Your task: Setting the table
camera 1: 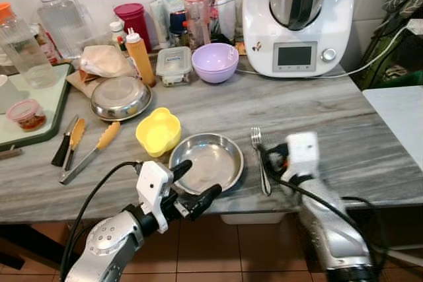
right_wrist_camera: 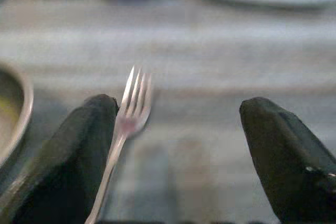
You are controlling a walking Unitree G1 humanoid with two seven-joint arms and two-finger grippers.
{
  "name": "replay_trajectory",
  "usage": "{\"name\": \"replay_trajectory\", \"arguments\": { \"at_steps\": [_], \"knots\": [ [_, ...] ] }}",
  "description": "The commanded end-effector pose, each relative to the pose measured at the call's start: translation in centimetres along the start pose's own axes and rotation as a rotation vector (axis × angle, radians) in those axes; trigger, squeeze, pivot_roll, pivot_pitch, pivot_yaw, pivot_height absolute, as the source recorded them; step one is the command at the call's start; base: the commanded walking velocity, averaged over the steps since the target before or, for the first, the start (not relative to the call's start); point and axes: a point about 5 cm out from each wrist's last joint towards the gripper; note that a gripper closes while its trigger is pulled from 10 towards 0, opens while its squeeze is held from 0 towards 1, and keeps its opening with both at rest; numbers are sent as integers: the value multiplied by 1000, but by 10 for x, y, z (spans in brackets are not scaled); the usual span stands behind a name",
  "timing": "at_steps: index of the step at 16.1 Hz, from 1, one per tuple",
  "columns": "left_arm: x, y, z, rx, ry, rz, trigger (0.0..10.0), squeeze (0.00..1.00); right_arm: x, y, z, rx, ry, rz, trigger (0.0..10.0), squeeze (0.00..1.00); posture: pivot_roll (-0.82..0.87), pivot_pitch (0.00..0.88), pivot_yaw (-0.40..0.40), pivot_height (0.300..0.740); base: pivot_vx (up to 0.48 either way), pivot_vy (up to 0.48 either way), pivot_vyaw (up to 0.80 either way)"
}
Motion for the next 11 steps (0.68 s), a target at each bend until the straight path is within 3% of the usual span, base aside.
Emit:
{"name": "replay_trajectory", "arguments": {
  "at_steps": [1, 7, 11],
  "knots": [
    [3, -2, 5, 30, 14, -9, 10000, 0, 15, -2, 3, 3, -56, -86, 10000, 1000, -231, 17, 92, 740, 0, 0, 0],
    [5, -3, 8, 66, 23, -32, 10000, 0, 51, -3, 22, 105, -147, -283, 10000, 1000, -220, 7, 82, 740, 0, 0, 0],
    [5, -6, 9, 102, 26, -56, 10000, 0, 59, -5, 32, 169, -188, -352, 10000, 1000, -203, 0, 68, 740, 0, 0, 0]
  ]
}}
Point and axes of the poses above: a point about 5 cm out from each wrist's last joint towards the gripper, its own y axis pointing out of the wrist towards the gripper, its own x axis along the axis of the wrist's last joint, z = x × y, and after that the axes turned 14 degrees about -y, right-handed
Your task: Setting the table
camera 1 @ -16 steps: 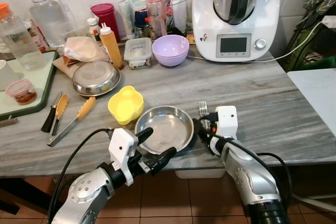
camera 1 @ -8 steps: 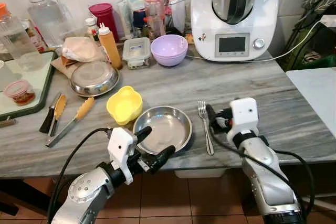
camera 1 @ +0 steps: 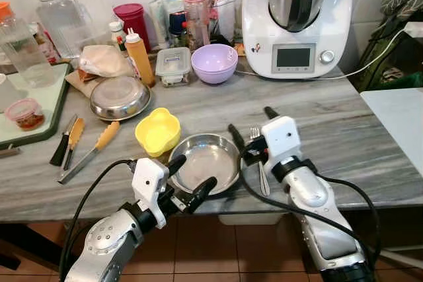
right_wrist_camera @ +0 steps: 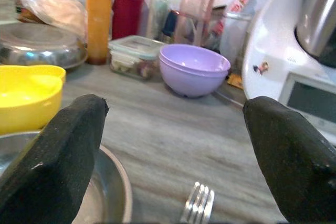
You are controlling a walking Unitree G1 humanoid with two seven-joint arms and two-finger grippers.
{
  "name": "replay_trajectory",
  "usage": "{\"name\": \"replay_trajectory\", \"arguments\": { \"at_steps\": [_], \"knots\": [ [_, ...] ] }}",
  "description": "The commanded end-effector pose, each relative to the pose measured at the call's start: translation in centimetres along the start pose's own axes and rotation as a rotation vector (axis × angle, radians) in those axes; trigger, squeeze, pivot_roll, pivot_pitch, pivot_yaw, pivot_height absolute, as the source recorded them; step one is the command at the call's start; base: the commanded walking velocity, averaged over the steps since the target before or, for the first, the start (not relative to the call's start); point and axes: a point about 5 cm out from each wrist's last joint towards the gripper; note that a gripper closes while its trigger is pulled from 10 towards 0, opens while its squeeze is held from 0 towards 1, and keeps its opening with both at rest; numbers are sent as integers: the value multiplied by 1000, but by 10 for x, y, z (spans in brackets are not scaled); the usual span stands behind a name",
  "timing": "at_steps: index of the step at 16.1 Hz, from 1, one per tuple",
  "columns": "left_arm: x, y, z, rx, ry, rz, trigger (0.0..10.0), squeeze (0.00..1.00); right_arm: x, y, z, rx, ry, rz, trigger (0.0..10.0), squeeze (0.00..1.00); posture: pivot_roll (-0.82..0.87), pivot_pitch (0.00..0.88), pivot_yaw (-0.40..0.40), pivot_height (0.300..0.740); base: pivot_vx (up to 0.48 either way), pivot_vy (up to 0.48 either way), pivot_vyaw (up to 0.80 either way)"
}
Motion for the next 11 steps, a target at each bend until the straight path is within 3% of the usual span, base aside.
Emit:
{"name": "replay_trajectory", "arguments": {
  "at_steps": [1, 5, 6, 7, 8, 9, 11],
  "knots": [
    [2, -5, 5, 40, 16, -10, 10000, 0, 8, 1, 0, 5, -14, -39, 10000, 1000, -199, 0, 66, 740, 0, 0, 0],
    [4, -8, 7, 117, -9, -65, 10000, 0, -2, 2, 0, 3, -11, -9, 10000, 1000, -178, 0, 53, 740, 0, 0, 0],
    [10, -12, 21, 244, -15, -117, 10000, 0, -2, 5, -1, -2, 9, -2, 10000, 906, -174, 0, 51, 740, 0, 0, 0],
    [14, -14, 28, 318, 4, -144, 10000, 0, -3, 5, -1, -3, 16, 1, 10000, 502, -170, 0, 47, 740, 0, 0, 0],
    [22, -19, 39, 425, 52, -201, 10000, 0, -3, 6, -1, -4, 17, 3, 10000, 0, -165, 0, 44, 740, 0, 0, 0],
    [31, -25, 49, 536, 105, -260, 10000, 0, -4, 5, -2, -4, -3, -1, 10000, 0, -165, 0, 44, 740, 0, 0, 0],
    [35, -36, 62, 684, 151, -280, 10000, 0, -6, 1, -1, -6, -43, -8, 10000, 0, -160, 1, 44, 740, 0, 0, 0]
  ]
}}
Point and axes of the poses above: a point about 5 cm out from each wrist's last joint towards the gripper, its own y axis pointing out of the wrist towards the gripper, its own x axis along the axis of the wrist's last joint, z = x × y, and after that the axes turned 14 degrees about -y, right-handed
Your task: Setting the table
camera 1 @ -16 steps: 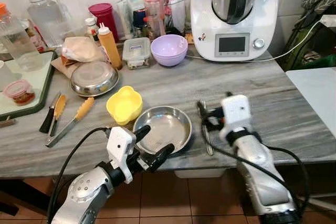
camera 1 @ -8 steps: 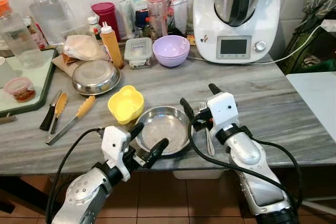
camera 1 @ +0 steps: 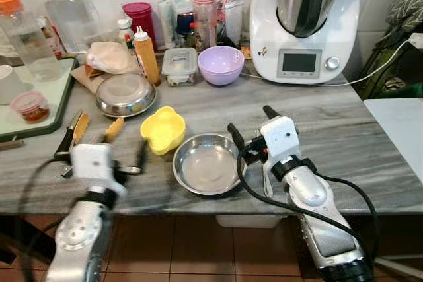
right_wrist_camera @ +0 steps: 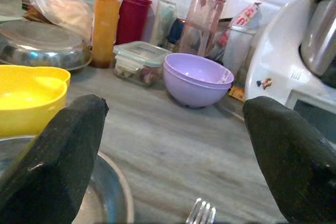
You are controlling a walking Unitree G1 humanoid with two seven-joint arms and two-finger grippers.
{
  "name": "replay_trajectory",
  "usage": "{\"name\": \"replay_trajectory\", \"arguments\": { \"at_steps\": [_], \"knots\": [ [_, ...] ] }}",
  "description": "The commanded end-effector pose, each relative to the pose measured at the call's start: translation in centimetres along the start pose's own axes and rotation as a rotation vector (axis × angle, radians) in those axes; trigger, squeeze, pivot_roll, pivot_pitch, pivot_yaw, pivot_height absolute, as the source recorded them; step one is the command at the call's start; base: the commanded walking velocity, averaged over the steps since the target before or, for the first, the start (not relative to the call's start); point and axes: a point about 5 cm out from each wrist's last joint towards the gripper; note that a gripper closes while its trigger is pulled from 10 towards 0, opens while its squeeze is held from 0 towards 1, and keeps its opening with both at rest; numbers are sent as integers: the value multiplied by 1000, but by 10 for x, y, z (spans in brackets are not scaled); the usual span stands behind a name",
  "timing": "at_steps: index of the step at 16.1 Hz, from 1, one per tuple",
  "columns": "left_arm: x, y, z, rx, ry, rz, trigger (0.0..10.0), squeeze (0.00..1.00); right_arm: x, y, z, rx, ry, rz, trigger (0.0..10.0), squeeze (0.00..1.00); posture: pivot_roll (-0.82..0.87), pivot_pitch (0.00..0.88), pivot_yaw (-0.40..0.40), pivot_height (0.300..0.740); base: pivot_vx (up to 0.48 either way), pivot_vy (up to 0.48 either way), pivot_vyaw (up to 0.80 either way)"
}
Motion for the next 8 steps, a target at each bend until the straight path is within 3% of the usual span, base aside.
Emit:
{"name": "replay_trajectory", "arguments": {
  "at_steps": [1, 4, 6, 8],
  "knots": [
    [-4, -3, 7, 50, 21, 11, 10000, 0, -4, -2, 1, -13, -3, 11, 10000, 0, -159, 2, 45, 740, 0, 0, 0],
    [-18, -18, 8, 75, 58, 61, 10000, 0, -17, -16, -11, -111, -11, 82, 10000, 0, -162, 2, 44, 740, 0, 0, 0],
    [-33, -38, 12, 97, 67, 117, 10000, 0, -37, -41, -23, -195, 18, 186, 10000, 0, -180, 10, 51, 740, 0, 0, 0],
    [-41, -51, 16, 129, 70, 146, 10000, 0, -48, -63, -24, -215, -1, 241, 10000, 0, -201, 18, 56, 740, 0, 0, 0]
  ]
}}
Point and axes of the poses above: a point about 5 cm out from each wrist's last joint towards the gripper, its own y axis pointing out of the wrist towards the gripper, its own x axis along the axis of the wrist's last joint, z = x × y, and after that the axes turned 14 degrees about -y, right-handed
